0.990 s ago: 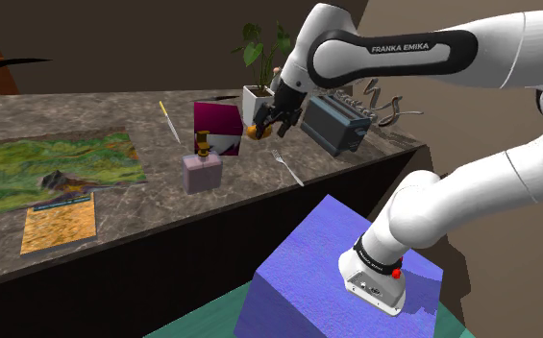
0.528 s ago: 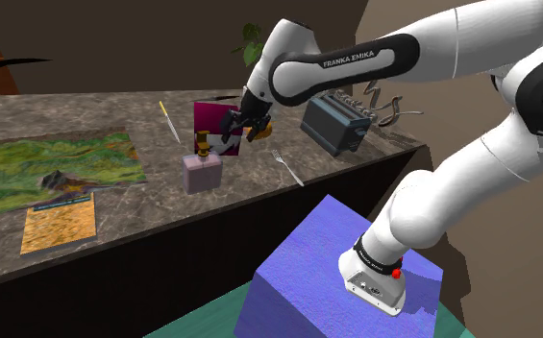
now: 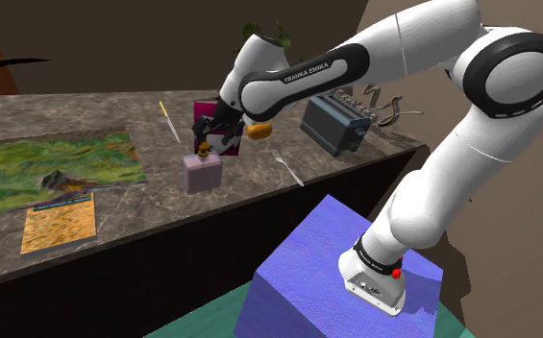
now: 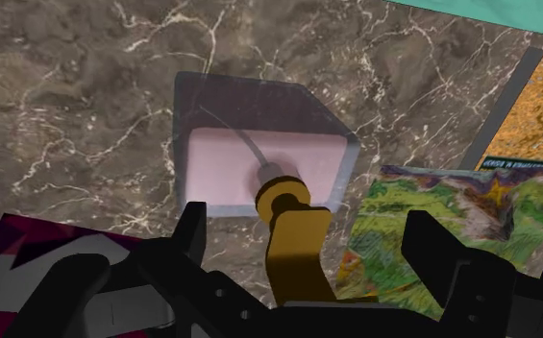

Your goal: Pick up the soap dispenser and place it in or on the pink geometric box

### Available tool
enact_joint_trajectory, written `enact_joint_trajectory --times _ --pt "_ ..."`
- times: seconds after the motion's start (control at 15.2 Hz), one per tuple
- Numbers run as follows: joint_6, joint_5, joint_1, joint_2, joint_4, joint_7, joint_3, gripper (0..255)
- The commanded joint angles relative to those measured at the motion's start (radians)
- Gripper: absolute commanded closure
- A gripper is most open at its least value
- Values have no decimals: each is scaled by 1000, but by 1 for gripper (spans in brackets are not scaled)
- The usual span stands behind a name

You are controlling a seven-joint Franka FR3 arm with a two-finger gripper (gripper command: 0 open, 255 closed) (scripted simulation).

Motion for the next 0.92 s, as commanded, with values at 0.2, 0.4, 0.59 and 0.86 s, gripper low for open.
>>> enact_joint_trajectory --times 0.2,0.4,0.59,0.86 --pt "65 -14 5 71 10 14 7 0" --pt "83 -18 6 91 12 16 7 0" --pt "83 -18 6 91 12 16 7 0" --pt "83 -18 6 91 12 16 7 255"
